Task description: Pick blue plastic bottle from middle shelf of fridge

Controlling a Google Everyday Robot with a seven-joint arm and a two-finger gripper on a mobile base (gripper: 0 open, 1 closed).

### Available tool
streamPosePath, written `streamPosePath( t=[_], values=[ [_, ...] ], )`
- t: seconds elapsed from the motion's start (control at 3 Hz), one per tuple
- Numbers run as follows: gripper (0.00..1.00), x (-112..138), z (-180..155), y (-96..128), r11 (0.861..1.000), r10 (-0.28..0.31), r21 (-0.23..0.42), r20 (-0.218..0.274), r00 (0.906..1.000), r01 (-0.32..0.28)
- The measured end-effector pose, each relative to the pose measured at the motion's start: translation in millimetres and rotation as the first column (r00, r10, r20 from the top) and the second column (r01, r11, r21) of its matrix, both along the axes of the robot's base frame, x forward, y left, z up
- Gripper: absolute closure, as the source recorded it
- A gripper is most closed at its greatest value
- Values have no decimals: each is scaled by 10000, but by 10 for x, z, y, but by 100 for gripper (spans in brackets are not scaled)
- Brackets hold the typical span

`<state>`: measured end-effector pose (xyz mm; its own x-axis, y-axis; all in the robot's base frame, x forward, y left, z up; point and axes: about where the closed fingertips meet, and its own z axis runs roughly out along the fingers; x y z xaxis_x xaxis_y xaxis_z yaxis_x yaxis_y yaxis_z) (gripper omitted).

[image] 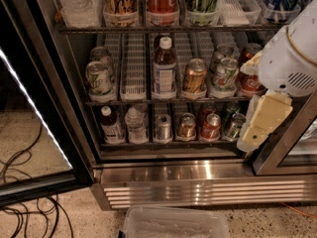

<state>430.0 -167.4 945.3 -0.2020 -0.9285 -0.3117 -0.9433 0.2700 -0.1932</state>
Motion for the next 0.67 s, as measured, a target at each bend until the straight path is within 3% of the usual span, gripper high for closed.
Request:
streamPosePath(
  t=[0.33,0.67],
  values=[
    [0,1,0,0,10000,-2,3,1,10000,2],
    [0,178,-52,71,9931,-687,968,245,9973,660]
  ],
)
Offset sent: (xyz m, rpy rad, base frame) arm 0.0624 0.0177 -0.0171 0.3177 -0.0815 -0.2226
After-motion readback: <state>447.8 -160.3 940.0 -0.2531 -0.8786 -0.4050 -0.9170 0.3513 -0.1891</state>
